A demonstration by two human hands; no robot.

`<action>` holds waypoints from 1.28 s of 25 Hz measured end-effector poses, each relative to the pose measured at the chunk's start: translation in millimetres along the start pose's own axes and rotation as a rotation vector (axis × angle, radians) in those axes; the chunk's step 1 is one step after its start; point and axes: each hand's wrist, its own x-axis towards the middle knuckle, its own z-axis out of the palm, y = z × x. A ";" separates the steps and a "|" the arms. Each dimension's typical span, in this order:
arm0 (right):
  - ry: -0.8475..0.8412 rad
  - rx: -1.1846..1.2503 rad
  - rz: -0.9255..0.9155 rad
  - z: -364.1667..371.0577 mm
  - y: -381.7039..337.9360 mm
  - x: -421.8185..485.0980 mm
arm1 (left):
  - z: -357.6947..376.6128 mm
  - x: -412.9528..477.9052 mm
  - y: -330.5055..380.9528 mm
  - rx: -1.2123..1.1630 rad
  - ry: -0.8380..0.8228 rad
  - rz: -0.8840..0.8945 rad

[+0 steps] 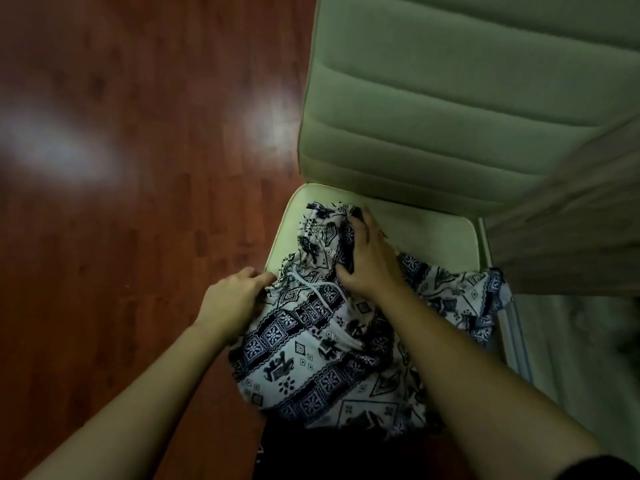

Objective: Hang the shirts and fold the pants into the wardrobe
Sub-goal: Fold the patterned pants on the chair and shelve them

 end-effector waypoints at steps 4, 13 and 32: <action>-0.092 0.225 0.272 1.9 12.2 0.4 | -4.4 2.4 0.4 0.029 -0.012 0.027; 0.173 0.858 0.167 -106.9 53.7 -100.1 | -122.4 28.5 50.3 0.080 0.105 0.213; 0.423 -0.247 -0.010 -387.6 11.2 -278.8 | -422.8 -56.5 165.0 0.601 0.467 0.770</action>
